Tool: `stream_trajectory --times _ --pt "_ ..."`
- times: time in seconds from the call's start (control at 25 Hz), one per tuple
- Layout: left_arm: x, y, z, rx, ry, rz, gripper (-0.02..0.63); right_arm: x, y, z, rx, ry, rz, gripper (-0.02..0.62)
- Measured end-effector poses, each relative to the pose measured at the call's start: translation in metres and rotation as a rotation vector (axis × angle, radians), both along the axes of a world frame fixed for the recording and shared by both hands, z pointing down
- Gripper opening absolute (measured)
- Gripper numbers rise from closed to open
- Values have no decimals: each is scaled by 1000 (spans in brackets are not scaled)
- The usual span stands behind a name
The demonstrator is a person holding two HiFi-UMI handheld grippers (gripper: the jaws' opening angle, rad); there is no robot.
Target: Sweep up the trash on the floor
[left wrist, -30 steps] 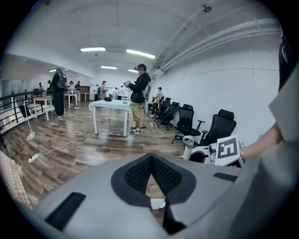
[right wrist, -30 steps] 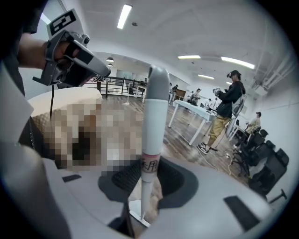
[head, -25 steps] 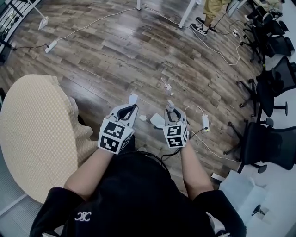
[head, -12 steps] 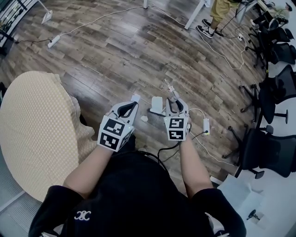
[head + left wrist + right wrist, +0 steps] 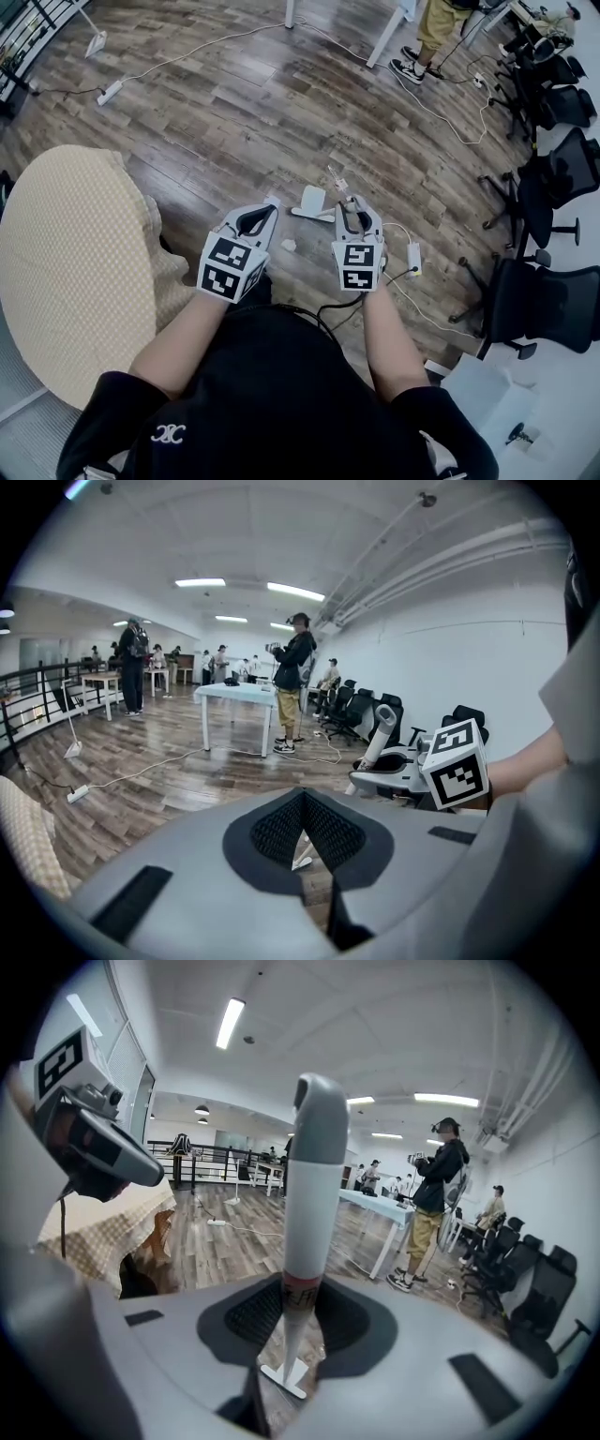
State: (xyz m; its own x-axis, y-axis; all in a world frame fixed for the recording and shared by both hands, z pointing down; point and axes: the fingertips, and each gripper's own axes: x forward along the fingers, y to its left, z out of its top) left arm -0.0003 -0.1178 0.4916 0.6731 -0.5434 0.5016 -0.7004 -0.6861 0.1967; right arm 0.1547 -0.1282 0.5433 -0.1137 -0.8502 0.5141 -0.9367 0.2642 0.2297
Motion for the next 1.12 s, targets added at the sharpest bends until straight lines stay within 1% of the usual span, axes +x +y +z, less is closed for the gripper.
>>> stream_trajectory --times 0.16,0.32,0.48,0.68,0.84,1.0,1.12 --pt "1 11 -9 17 3 -19 -5 -4 16 -20 14 -13 -24 112" --pt "1 21 -10 24 6 -31 -5 -12 30 -31 3 -57 -59 112" --pt "1 35 -10 21 5 -32 -5 -18 41 -33 -24 -99 -63 112" --pt "-7 46 -9 16 0 -55 -5 -33 59 -12 -121 -121 -88 112" --pt "-16 52 -3 -1 -10 -72 -5 -40 64 15 -176 -130 -78 112" --pt "-27 52 6 -23 -21 -90 -5 -46 50 30 -171 -143 -54 112" --pt "-34 44 11 -38 -26 -106 -5 -46 30 33 -154 -144 -18 112"
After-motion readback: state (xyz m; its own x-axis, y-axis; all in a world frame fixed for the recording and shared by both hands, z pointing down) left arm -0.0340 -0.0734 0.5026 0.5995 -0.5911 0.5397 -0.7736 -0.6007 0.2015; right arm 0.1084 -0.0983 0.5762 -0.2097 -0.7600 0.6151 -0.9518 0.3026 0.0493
